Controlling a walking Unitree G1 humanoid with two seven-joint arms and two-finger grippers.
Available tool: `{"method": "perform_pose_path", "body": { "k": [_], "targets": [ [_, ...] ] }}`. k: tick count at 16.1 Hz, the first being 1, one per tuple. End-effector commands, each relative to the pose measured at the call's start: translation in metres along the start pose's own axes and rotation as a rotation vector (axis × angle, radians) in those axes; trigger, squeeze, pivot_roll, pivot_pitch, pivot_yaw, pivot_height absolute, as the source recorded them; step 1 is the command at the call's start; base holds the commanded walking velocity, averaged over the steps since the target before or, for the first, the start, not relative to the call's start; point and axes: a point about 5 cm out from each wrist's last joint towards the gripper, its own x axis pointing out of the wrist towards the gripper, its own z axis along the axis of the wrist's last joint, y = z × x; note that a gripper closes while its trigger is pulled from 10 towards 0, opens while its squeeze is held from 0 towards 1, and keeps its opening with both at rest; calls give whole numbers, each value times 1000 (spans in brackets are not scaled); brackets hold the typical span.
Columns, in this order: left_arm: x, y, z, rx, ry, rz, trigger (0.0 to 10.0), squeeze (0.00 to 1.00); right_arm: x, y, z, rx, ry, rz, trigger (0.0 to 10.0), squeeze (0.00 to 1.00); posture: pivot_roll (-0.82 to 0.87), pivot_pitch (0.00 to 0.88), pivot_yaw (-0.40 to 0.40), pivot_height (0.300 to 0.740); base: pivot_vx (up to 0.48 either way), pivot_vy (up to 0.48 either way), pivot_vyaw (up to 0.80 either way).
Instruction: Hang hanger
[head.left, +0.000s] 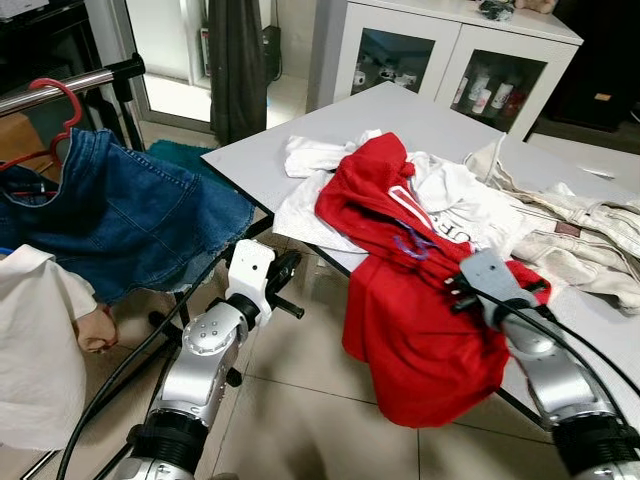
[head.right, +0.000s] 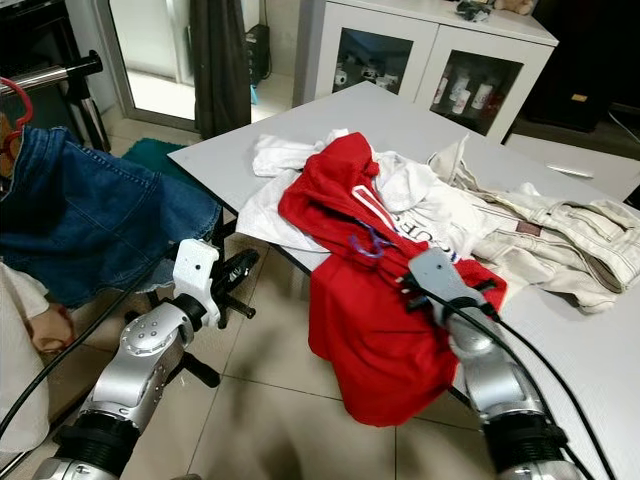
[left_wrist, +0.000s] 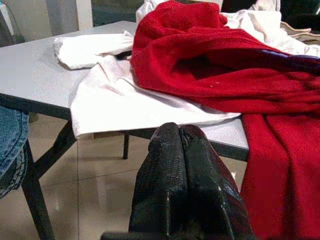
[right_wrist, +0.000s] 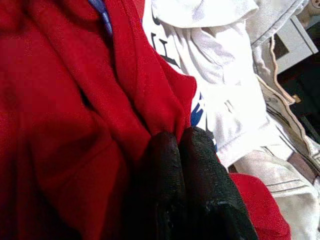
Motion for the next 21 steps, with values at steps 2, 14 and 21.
{"method": "perform_pose_path", "body": {
  "k": [2,14,21],
  "targets": [
    [4,-5,2,7,-9,-14,10000,0,-2,-4,-1,-17,-2,-17,7294,0,4,0,-83,740,0,0,0],
    [5,-6,1,5,-9,-16,10000,0,-42,16,61,-66,-475,234,10000,0,-5,0,-86,740,0,0,0],
    [6,-4,3,10,-12,-13,10000,0,-48,46,64,-258,-533,404,10000,1000,10,0,-91,740,0,0,0]
  ]
}}
